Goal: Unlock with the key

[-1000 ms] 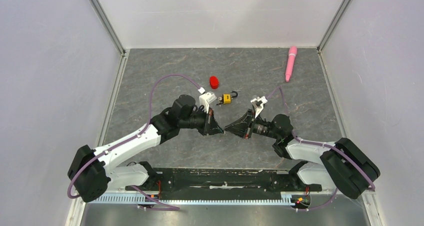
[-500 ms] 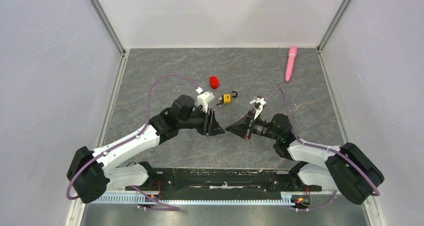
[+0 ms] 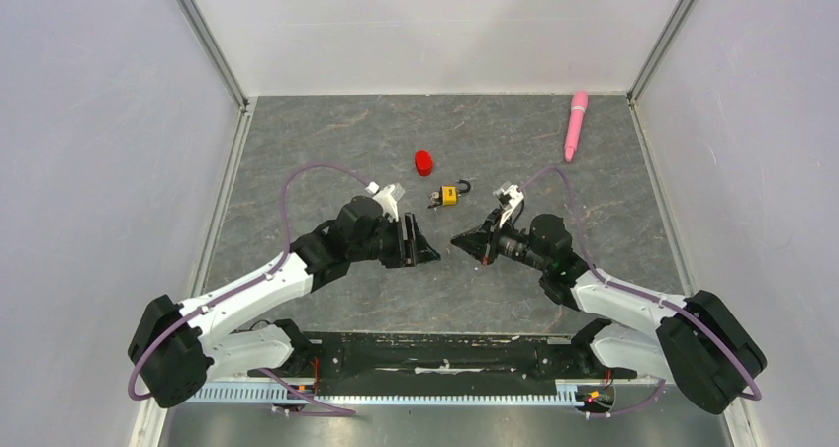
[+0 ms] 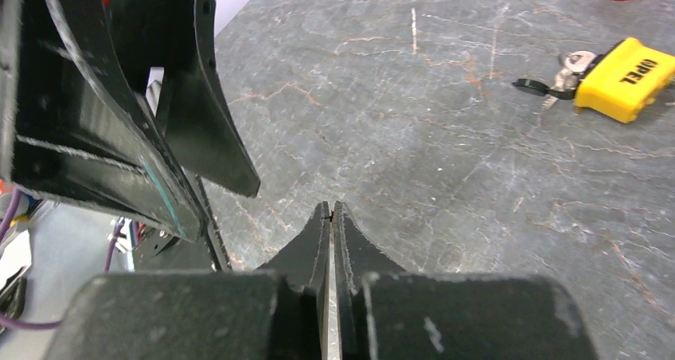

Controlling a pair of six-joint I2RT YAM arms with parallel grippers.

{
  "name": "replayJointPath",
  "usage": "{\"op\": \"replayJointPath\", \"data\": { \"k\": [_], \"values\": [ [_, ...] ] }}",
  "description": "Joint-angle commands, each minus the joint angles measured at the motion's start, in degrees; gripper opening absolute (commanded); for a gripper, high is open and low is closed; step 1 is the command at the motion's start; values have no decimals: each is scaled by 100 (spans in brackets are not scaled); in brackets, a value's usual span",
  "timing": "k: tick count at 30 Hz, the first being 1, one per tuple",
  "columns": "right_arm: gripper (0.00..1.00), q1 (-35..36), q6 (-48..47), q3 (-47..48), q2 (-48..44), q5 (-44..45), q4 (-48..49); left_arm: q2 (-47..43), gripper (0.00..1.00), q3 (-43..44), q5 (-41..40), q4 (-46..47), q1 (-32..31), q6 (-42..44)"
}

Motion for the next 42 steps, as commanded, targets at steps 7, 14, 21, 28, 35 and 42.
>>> {"op": "replayJointPath", "data": {
  "k": [7, 14, 21, 28, 35, 42],
  "values": [
    [0, 34, 411, 535, 146, 773, -514, -85, 64, -427, -609, 477, -39, -938],
    [0, 118, 956, 778, 227, 893, -616, 294, 64, -299, -1571, 531, -601, -257],
    [0, 202, 1511, 876, 15, 1017, -894, 827, 63, -43, -3643, 1012, -1500, 1178],
    [0, 237, 1832, 912, -274, 1062, -993, 1184, 60, -384, -4274, 2744, -1827, 2114],
    [0, 254, 2022, 906, -488, 1064, -1096, 1647, 52, -609, -4594, 3957, -1879, 2491],
    [0, 256, 1998, 811, -799, 1192, -1410, 1448, 10, -791, -4900, 4020, -1899, 3081]
  ]
}}
